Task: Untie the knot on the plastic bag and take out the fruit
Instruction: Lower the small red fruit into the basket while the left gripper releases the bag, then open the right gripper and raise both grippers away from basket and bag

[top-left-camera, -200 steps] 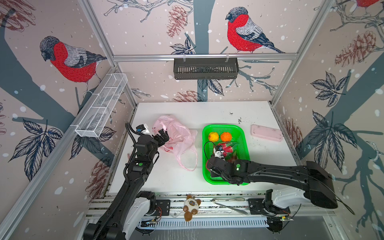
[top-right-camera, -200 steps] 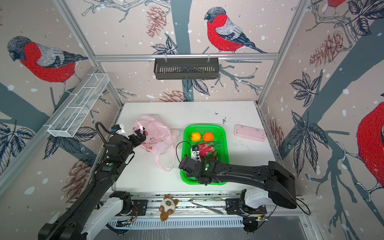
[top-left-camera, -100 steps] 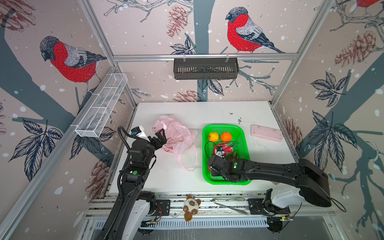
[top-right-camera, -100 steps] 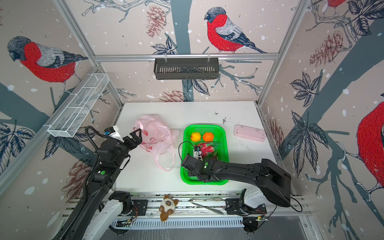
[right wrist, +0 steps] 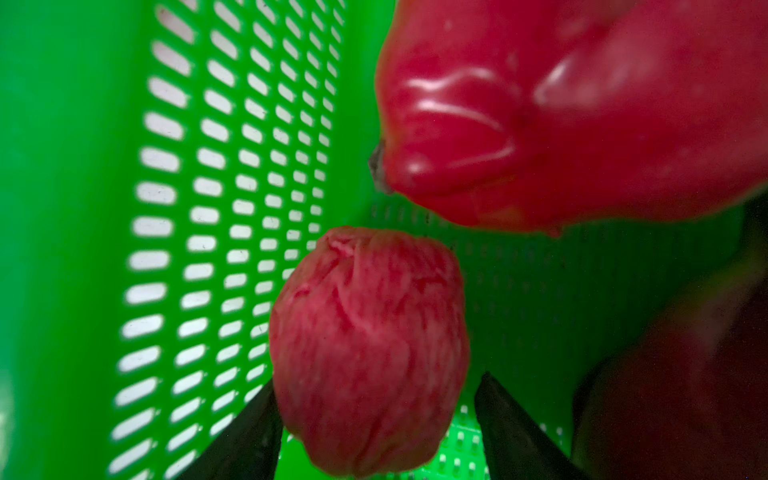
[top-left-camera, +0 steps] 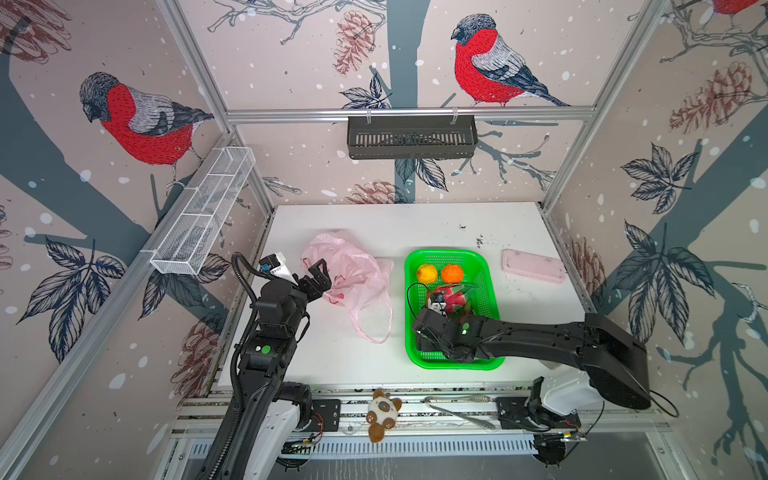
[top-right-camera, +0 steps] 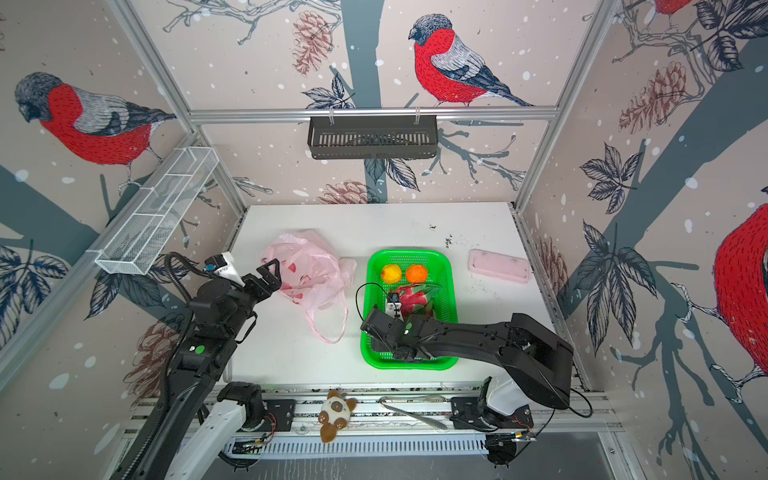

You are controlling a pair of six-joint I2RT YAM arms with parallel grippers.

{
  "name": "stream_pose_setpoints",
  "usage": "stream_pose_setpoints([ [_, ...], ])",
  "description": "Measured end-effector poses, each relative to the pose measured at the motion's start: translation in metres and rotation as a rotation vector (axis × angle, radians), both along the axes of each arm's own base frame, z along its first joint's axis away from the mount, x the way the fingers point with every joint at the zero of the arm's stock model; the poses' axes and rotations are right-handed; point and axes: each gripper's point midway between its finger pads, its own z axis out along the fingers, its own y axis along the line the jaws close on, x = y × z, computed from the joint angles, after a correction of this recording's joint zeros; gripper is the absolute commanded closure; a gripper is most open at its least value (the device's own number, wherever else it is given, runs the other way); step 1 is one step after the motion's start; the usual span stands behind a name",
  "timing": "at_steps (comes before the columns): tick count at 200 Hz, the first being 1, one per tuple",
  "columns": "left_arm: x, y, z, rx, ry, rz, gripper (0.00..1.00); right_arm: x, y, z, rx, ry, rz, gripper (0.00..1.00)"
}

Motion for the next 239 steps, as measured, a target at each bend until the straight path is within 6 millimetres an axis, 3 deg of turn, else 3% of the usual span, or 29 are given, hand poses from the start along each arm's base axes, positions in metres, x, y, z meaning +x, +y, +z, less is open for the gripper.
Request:
stream_pose_setpoints([
  [141,-0.007,0.005,0.032,0.089,-0.032,0.003,0.03,0.009,0.005,0.024,0.02,-0.058,0.001,0.13],
  [187,-0.013,0.007,0.065,0.117,-0.092,0.0,0.03,0.009,0.002,0.039,0.032,-0.089,-0.005,0.1],
  [239,-0.01,0.007,0.088,0.139,-0.123,0.001,0.03,0.014,-0.013,0.062,0.049,-0.147,-0.056,0.08],
])
